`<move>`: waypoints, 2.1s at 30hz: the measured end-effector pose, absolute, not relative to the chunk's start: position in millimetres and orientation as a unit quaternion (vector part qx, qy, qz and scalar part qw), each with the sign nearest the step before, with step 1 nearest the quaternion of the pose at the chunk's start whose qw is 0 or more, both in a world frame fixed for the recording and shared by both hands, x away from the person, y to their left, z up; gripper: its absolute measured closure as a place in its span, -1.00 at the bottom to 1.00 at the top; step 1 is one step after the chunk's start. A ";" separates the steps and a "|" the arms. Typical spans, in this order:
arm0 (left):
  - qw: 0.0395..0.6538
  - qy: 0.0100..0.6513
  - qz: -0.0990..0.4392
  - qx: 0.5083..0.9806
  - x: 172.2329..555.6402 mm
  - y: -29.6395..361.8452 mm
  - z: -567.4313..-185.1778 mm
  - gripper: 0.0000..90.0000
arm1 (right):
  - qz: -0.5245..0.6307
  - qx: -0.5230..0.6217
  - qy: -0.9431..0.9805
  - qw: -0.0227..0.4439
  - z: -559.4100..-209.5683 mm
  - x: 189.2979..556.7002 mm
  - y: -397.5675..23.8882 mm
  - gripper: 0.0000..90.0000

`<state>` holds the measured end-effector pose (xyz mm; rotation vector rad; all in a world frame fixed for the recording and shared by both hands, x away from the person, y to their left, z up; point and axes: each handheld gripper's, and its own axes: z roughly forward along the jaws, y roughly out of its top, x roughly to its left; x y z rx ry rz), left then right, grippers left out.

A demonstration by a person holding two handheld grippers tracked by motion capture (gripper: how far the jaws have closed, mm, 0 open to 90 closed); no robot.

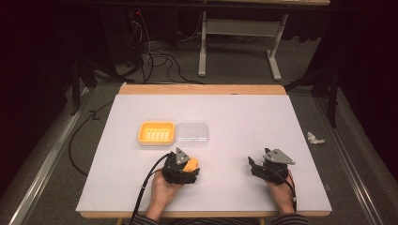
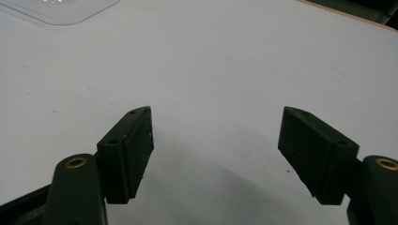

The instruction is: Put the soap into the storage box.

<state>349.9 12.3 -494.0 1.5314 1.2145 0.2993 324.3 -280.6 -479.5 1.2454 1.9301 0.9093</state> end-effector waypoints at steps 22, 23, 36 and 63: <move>0.561 0.486 0.142 0.655 343.8 21.0 -483.9 -0.41 | 0.347 0.475 0.738 0.329 -479.5 324.3 -280.5 -0.39; 0.562 0.485 0.142 0.655 343.5 21.8 -483.2 -0.41 | 0.347 0.476 0.738 0.330 -479.5 324.3 -280.5 -0.39; 0.577 0.477 0.151 0.645 341.3 33.4 -472.0 -0.38 | 0.347 0.476 0.738 0.329 -479.5 324.3 -280.4 -0.39; 0.609 0.486 0.158 0.607 342.7 69.2 -443.5 -0.38 | 0.348 0.474 0.738 0.330 -479.2 324.0 -280.8 -0.39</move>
